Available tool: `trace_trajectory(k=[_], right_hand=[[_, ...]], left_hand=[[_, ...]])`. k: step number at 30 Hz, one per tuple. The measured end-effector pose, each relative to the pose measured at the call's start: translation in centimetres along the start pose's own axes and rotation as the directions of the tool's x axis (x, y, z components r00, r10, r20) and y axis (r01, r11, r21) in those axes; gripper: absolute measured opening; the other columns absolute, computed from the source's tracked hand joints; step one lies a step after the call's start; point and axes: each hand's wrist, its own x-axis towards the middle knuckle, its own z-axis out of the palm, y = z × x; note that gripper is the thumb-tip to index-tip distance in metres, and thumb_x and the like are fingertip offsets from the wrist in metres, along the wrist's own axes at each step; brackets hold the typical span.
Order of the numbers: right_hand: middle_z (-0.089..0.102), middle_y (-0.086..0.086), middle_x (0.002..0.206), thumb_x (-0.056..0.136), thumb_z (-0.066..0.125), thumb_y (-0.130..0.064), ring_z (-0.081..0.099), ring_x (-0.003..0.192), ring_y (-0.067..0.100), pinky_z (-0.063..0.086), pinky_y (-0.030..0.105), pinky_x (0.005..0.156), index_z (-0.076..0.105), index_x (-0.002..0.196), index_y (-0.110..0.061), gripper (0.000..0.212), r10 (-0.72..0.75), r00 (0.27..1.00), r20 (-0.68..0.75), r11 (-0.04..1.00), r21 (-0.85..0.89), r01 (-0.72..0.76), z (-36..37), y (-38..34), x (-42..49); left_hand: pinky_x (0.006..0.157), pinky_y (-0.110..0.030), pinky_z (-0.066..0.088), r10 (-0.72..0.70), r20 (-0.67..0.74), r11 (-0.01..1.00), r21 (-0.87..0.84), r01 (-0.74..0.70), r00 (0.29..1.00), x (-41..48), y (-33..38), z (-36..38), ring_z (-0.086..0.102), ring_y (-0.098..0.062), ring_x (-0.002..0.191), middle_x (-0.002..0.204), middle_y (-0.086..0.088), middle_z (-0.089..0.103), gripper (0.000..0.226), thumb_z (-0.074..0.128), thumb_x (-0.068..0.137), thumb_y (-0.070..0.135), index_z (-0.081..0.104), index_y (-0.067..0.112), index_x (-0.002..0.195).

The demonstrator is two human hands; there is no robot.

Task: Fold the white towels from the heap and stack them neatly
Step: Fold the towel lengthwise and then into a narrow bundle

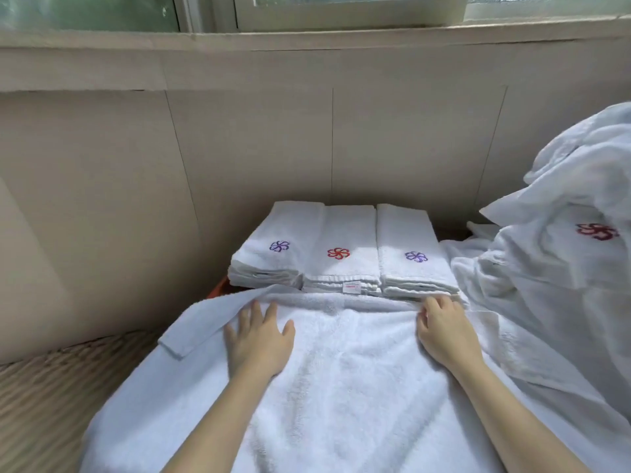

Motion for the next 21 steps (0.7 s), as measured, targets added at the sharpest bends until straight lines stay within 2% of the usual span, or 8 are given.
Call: trace_trajectory(k=[4,6,9,12,15,17,19,21], right_hand=[[0.060,0.015,0.110,0.096,0.045,-0.022,0.048,0.107,0.035,0.037,0.042,0.092,0.061,0.097,-0.007,0.022,0.015,0.999,-0.031,1.000,0.008,-0.014,0.3,0.1,1.2],[0.062,0.021,0.104,0.095,0.047,-0.013,0.051,0.102,0.039,0.038,0.045,0.089,0.060,0.092,-0.002,0.018,0.029,0.998,-0.056,0.999,0.035,-0.027,0.2,-0.1,1.2],[0.056,0.030,0.094,0.079,0.053,0.007,0.054,0.088,0.044,0.041,0.048,0.073,0.055,0.088,0.006,0.009,0.087,0.989,-0.120,0.996,0.040,-0.083,-0.5,-0.4,0.5],[0.053,0.029,0.098,0.070,0.056,0.006,0.055,0.087,0.044,0.042,0.048,0.073,0.055,0.096,0.005,0.026,0.188,0.976,-0.109,0.982,0.025,-0.187,-1.0,-0.4,-0.1],[0.054,0.024,0.109,0.071,0.056,-0.004,0.053,0.101,0.041,0.039,0.046,0.086,0.052,0.106,0.000,0.036,0.263,0.963,-0.062,0.965,0.012,-0.263,-1.3,-0.3,0.0],[0.055,0.022,0.113,0.073,0.053,-0.006,0.051,0.107,0.041,0.038,0.045,0.091,0.051,0.109,-0.002,0.036,0.296,0.954,-0.043,0.955,0.031,-0.295,-1.2,-0.2,0.2],[0.054,0.021,0.115,0.075,0.052,-0.007,0.049,0.109,0.041,0.038,0.045,0.092,0.050,0.109,-0.003,0.035,0.328,0.944,-0.035,0.943,0.068,-0.325,-1.1,-0.2,0.4],[0.053,0.024,0.113,0.076,0.051,-0.004,0.051,0.106,0.042,0.039,0.045,0.090,0.053,0.108,0.000,0.032,0.311,0.948,-0.059,0.949,0.081,-0.306,-0.8,0.0,0.5]], left_hand=[[0.117,-0.044,0.008,-0.028,-0.030,0.999,-0.037,0.027,0.999,0.3,0.0,0.1,0.006,-0.019,0.147,0.161,-0.003,0.009,0.068,0.018,0.096,0.057,0.008,0.023,0.153],[0.114,-0.039,0.021,-0.106,-0.124,0.985,-0.147,0.088,0.987,0.4,-0.3,0.0,0.027,-0.023,0.142,0.154,-0.010,0.031,0.076,0.027,0.096,0.055,-0.004,0.013,0.153],[0.089,-0.039,0.047,-0.272,-0.201,0.918,-0.347,0.192,0.941,0.9,-1.8,-1.1,0.055,-0.029,0.114,0.124,-0.011,0.060,0.078,0.042,0.097,0.039,-0.012,0.021,0.151],[0.079,-0.039,0.046,-0.347,-0.152,0.903,-0.319,0.286,0.926,1.8,-4.0,-2.3,0.050,-0.028,0.118,0.129,-0.005,0.054,0.060,0.040,0.097,0.020,0.015,0.031,0.151],[0.075,-0.041,0.047,-0.410,-0.200,0.883,-0.331,0.333,0.890,2.2,-4.8,-2.2,0.054,-0.033,0.109,0.124,-0.006,0.056,0.033,0.034,0.098,0.015,0.050,0.019,0.126],[0.062,-0.037,0.042,-0.444,-0.265,0.858,-0.403,0.320,0.856,2.4,-4.8,-1.8,0.056,-0.034,0.088,0.104,-0.009,0.060,0.018,0.034,0.098,0.014,0.048,0.013,0.109],[0.054,-0.033,0.035,-0.517,-0.297,0.769,-0.573,0.283,0.803,2.6,-5.0,-1.9,0.051,-0.030,0.072,0.090,-0.011,0.056,0.007,0.033,0.098,0.013,0.040,0.012,0.100],[0.057,-0.035,0.037,-0.592,-0.283,0.644,-0.729,0.232,0.755,2.8,-5.5,-1.9,0.053,-0.032,0.075,0.094,-0.014,0.058,0.004,0.034,0.097,0.012,0.037,0.012,0.098]])
